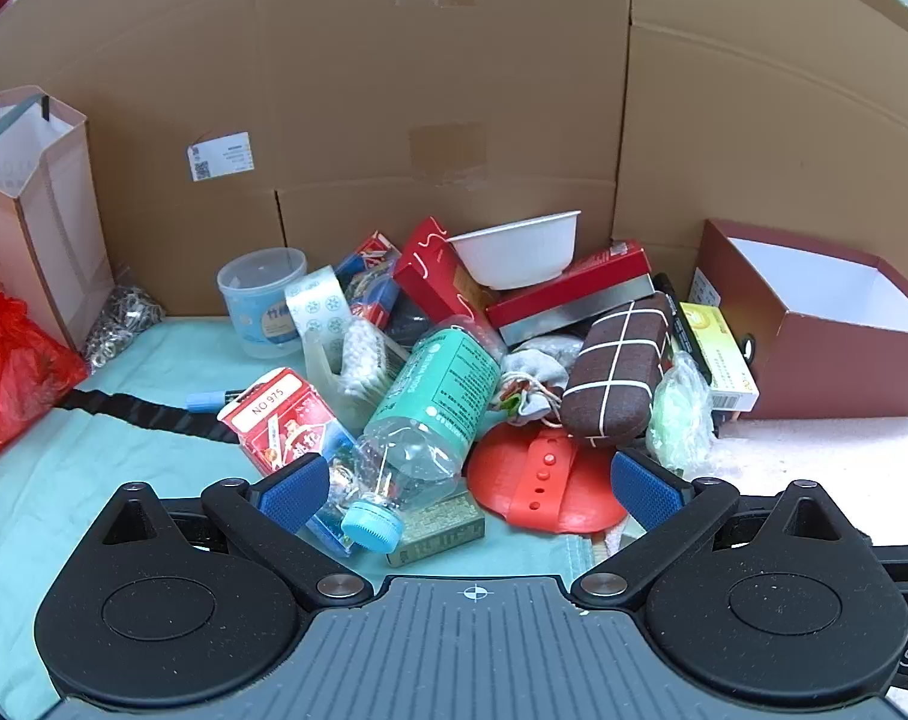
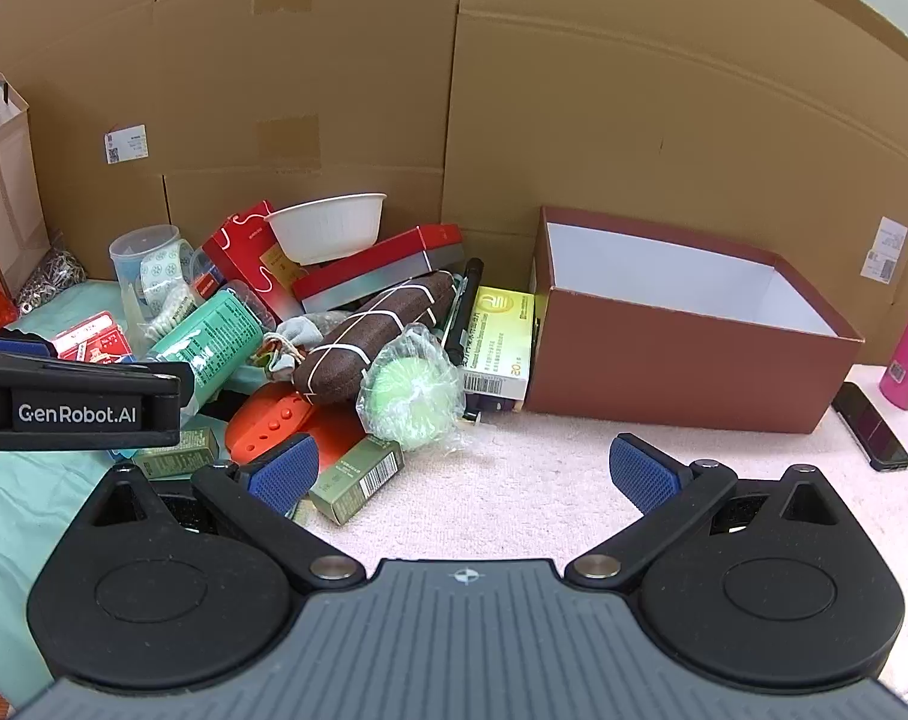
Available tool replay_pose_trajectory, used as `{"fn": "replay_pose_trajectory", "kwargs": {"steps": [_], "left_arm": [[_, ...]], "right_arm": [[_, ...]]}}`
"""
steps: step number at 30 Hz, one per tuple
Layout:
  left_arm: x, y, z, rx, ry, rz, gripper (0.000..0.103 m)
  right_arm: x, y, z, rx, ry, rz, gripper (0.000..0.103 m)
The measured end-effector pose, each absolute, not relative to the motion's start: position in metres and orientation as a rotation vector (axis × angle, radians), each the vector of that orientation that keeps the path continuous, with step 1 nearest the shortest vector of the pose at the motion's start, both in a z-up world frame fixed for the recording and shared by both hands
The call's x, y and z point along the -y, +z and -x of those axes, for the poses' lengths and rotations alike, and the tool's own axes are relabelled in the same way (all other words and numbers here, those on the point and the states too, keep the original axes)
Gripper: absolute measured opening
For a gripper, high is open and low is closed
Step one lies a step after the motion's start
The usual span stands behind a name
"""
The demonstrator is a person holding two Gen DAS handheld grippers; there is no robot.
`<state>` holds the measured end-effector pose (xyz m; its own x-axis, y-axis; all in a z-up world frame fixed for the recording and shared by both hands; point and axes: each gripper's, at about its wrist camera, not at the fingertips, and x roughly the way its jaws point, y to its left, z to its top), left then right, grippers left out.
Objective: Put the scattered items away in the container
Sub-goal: 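Move both grippers toward the clutter in front of the shoebox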
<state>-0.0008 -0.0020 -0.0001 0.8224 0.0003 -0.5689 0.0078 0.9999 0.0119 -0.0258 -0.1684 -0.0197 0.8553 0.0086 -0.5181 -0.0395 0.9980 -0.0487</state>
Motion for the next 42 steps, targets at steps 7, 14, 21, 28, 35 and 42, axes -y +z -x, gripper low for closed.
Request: {"fn": "replay_pose_trajectory", "kwargs": {"steps": [7, 14, 21, 28, 35, 42], "left_arm": [[0.0, -0.001, -0.002, -0.612, 0.001, -0.011, 0.103], [0.0, -0.002, -0.005, -0.619, 0.001, -0.012, 0.103], [0.001, -0.005, -0.01, -0.629, -0.001, -0.017, 0.103], [0.001, -0.007, -0.015, -0.636, 0.002, -0.017, 0.103], [0.003, -0.01, -0.02, -0.65, 0.0, -0.02, 0.103], [0.003, -0.012, -0.025, -0.658, 0.003, -0.02, 0.103]], "right_arm": [[0.164, -0.022, 0.023, -0.552, 0.026, 0.071, 0.103], [0.163, -0.024, 0.021, -0.554, 0.03, 0.077, 0.103], [0.161, -0.026, 0.018, -0.567, 0.033, 0.076, 0.103], [0.161, -0.027, 0.012, -0.578, 0.037, 0.07, 0.103], [0.161, -0.028, 0.009, -0.586, 0.041, 0.071, 0.103], [0.16, -0.03, 0.004, -0.595, 0.048, 0.072, 0.103]]}}
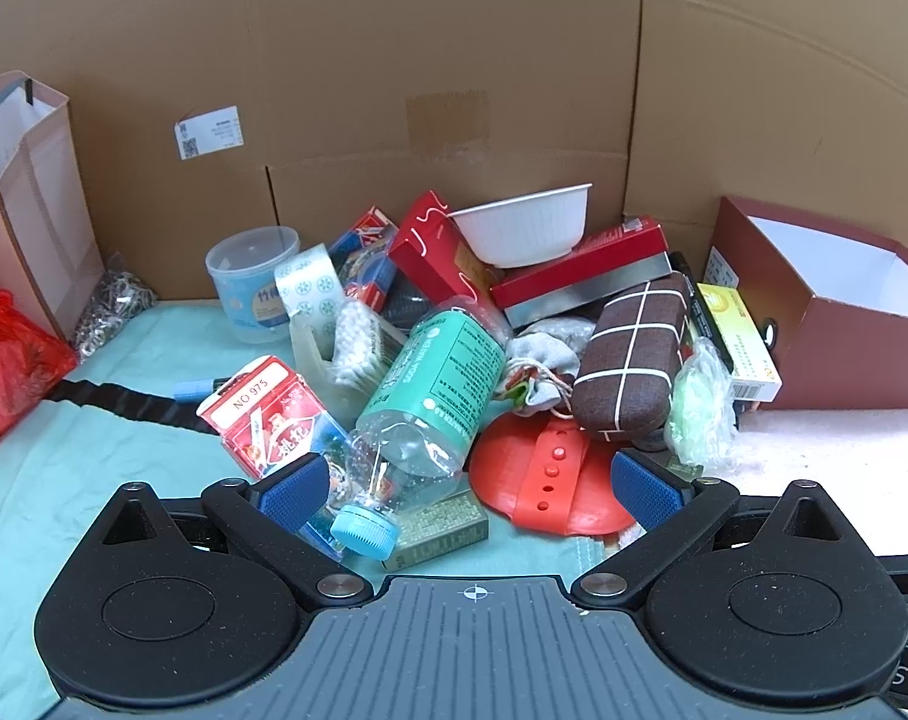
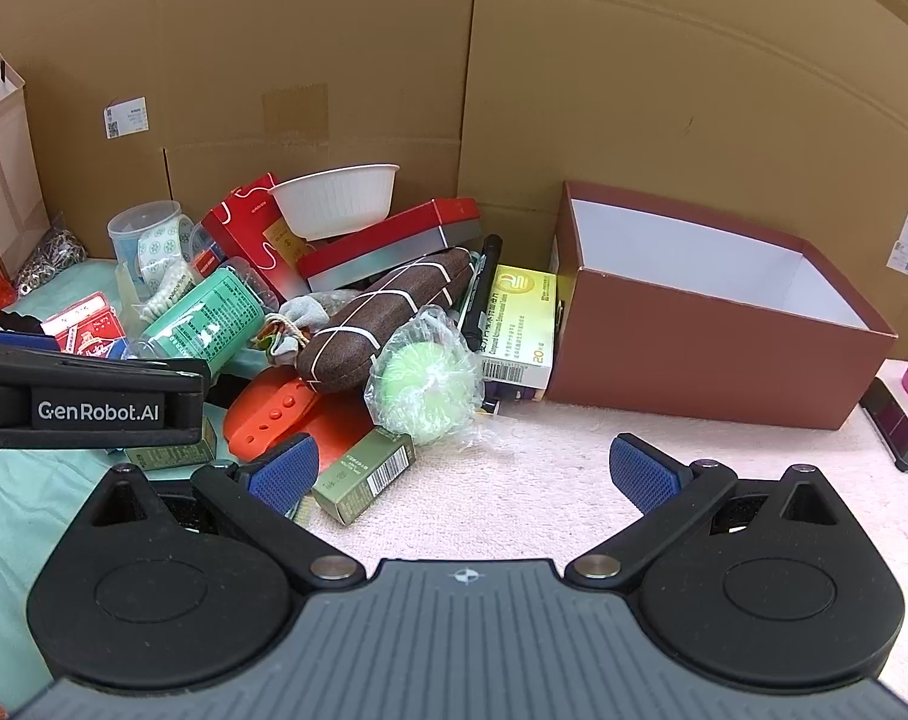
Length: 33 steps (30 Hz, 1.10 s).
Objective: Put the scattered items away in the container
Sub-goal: 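Move both grippers toward the clutter in front of the shoebox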
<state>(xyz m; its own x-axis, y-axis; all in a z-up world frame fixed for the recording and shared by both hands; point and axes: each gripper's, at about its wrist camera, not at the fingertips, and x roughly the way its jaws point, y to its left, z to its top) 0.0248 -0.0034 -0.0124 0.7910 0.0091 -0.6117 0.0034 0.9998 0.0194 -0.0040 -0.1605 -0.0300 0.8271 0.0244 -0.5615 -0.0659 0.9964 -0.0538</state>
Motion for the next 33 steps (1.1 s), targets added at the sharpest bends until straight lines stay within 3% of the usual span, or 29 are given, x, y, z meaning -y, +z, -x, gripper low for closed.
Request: {"fn": "replay_pose_trajectory", "kwargs": {"steps": [33], "left_arm": [[0.014, -0.042, -0.065, -0.729, -0.127, 0.01, 0.103]], "right_arm": [[0.163, -0.075, -0.041, -0.717, 0.128, 0.067, 0.103]]}}
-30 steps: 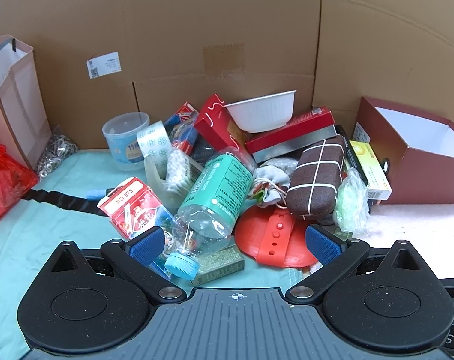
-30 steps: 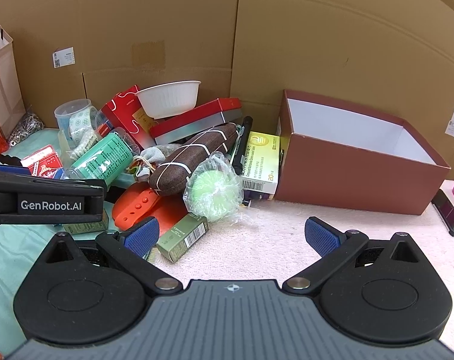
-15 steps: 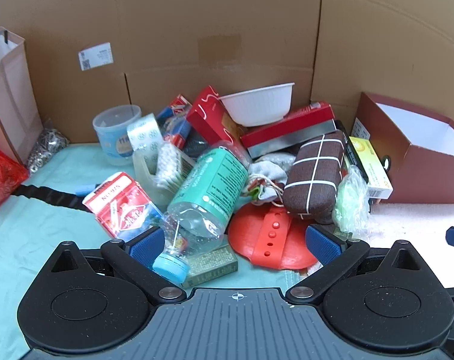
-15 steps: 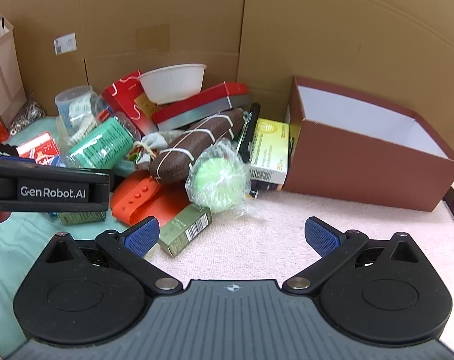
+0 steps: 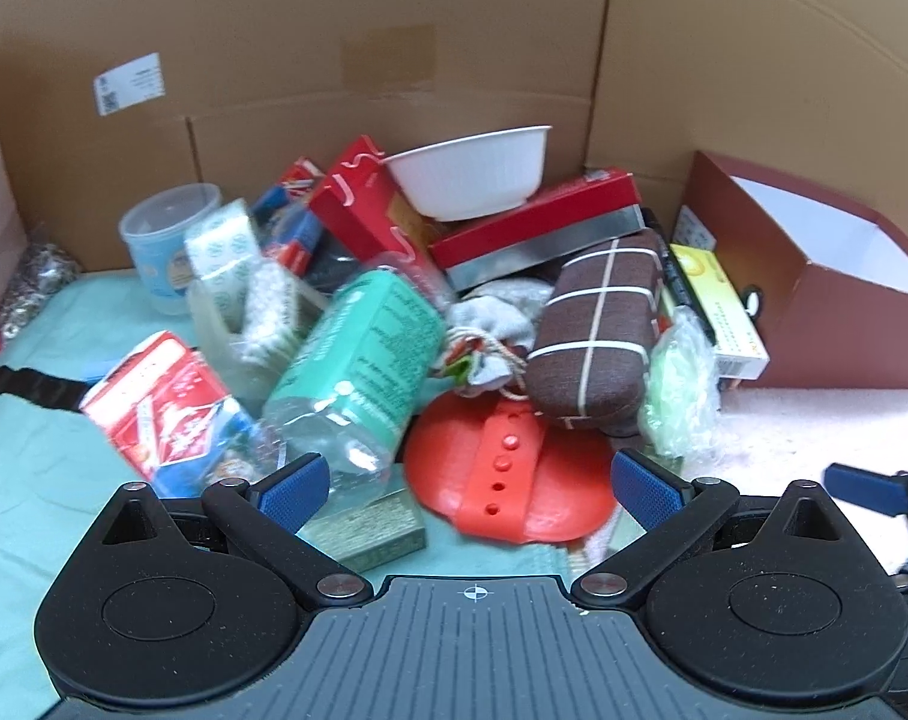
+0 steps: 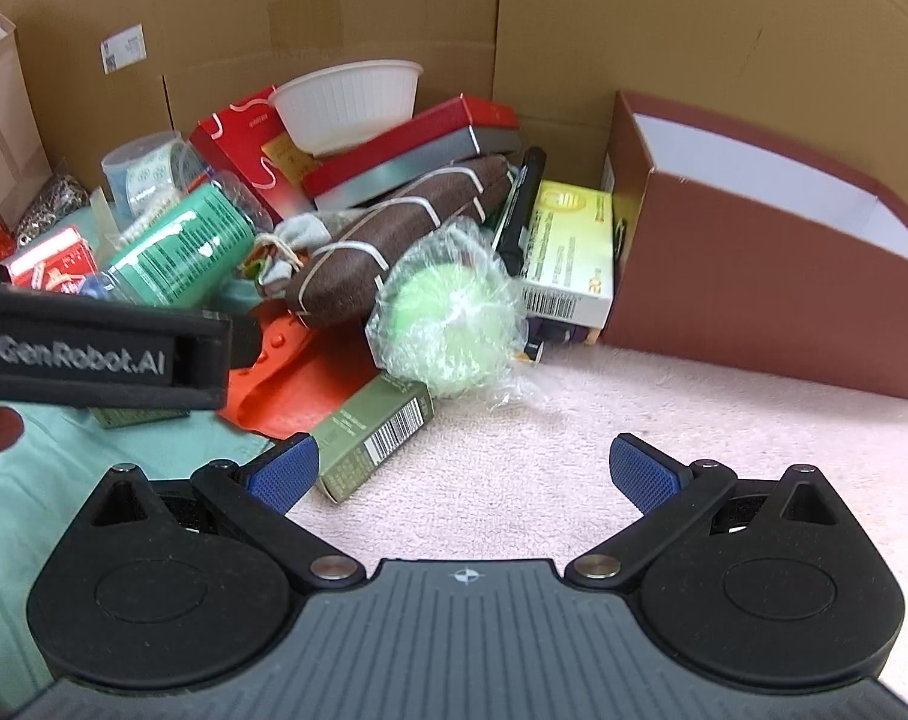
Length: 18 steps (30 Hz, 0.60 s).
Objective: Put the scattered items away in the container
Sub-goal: 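Grasp the olive-green box with the right gripper while the left grasps the orange scrubber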
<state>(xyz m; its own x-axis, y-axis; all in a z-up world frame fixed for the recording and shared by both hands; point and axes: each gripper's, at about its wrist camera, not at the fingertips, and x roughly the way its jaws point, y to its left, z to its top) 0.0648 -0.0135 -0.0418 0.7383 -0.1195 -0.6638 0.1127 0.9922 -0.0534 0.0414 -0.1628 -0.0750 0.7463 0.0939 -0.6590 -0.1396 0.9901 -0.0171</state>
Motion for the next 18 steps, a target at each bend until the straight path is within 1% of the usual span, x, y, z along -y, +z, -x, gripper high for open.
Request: {"fn": "replay_pose_trajectory", "kwargs": {"steps": [5, 7, 9, 11, 13, 15, 18], "left_arm": [[0.022, -0.044, -0.073, -0.729, -0.197, 0.01, 0.103], [0.024, -0.047, -0.076, -0.738, -0.224, 0.006, 0.101], [0.025, -0.05, -0.08, -0.753, -0.25, 0.01, 0.097], [0.023, -0.053, -0.083, -0.768, -0.279, 0.026, 0.093], [0.021, -0.056, -0.087, -0.78, -0.303, 0.036, 0.09], [0.018, -0.061, -0.091, -0.797, -0.306, 0.04, 0.085], [0.015, -0.068, -0.101, -0.827, -0.303, 0.052, 0.075]], "right_arm": [[0.162, -0.083, -0.051, -0.718, 0.169, 0.049, 0.102], [0.162, -0.086, -0.054, -0.717, 0.199, 0.04, 0.1], [0.16, -0.088, -0.056, -0.717, 0.235, 0.033, 0.099], [0.156, -0.092, -0.059, -0.723, 0.268, 0.033, 0.095], [0.154, -0.095, -0.061, -0.73, 0.29, 0.033, 0.086], [0.152, -0.097, -0.063, -0.72, 0.296, 0.047, 0.085], [0.152, -0.097, -0.064, -0.711, 0.314, 0.069, 0.079]]}}
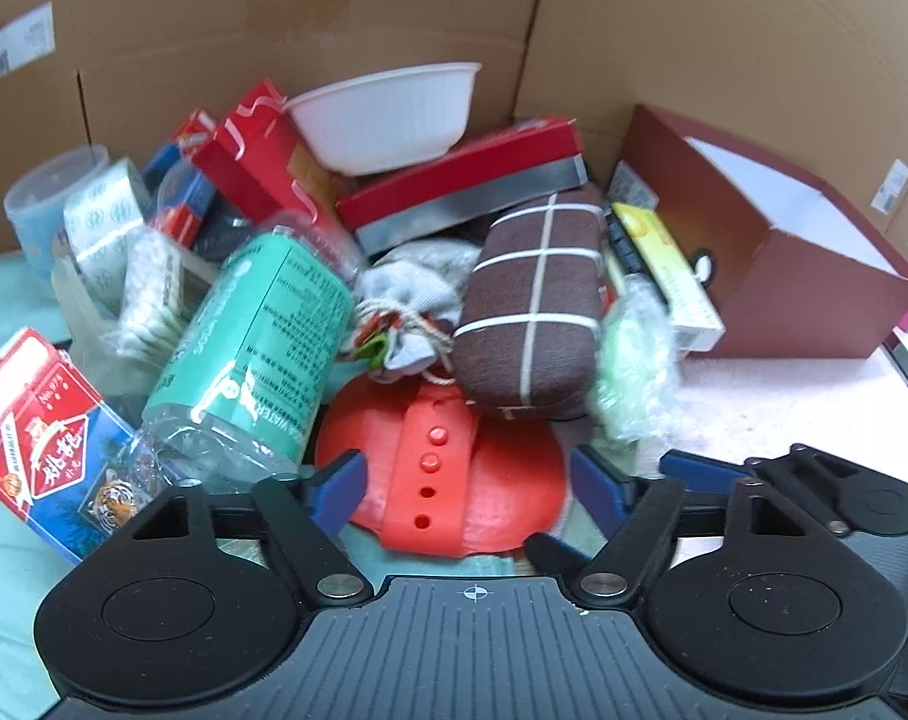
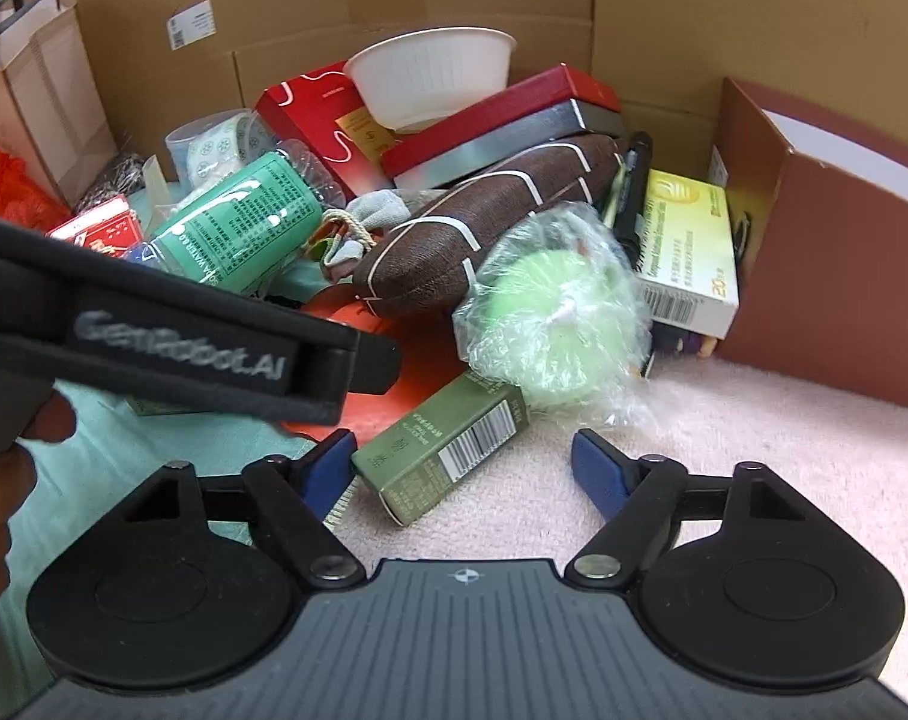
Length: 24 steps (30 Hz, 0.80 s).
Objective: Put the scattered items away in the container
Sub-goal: 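Grasp the olive-green box with the right gripper while the left grasps the orange scrubber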
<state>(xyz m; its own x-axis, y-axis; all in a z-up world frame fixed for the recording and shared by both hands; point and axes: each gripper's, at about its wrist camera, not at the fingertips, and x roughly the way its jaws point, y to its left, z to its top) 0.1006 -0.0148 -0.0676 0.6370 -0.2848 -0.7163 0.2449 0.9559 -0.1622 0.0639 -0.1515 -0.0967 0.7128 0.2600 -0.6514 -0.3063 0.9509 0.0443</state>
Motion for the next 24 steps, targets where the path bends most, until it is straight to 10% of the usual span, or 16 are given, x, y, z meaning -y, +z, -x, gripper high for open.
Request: {"fn": "replay_pose_trajectory", "kwargs": {"steps": [6, 12, 14, 19, 24], "left_arm": [[0.017, -0.076, -0.11, -0.852, -0.3, -0.005, 0.053], [0.016, -0.078, -0.116, -0.845, -0.286, 0.006, 0.053], [0.02, -0.079, -0.118, -0.844, -0.283, -0.022, 0.034], [0.023, -0.079, -0.119, -0.845, -0.282, -0.048, 0.042], [0.026, -0.078, -0.115, -0.845, -0.268, -0.083, 0.027]], "right_arm": [[0.16, -0.094, -0.064, -0.713, 0.327, 0.077, 0.064], [0.169, -0.092, -0.064, -0.726, 0.285, 0.089, 0.038], [0.17, -0.091, -0.065, -0.727, 0.274, 0.081, 0.037], [0.169, -0.093, -0.068, -0.721, 0.255, 0.07, 0.038], [0.169, -0.091, -0.066, -0.736, 0.25, 0.084, 0.03]]}}
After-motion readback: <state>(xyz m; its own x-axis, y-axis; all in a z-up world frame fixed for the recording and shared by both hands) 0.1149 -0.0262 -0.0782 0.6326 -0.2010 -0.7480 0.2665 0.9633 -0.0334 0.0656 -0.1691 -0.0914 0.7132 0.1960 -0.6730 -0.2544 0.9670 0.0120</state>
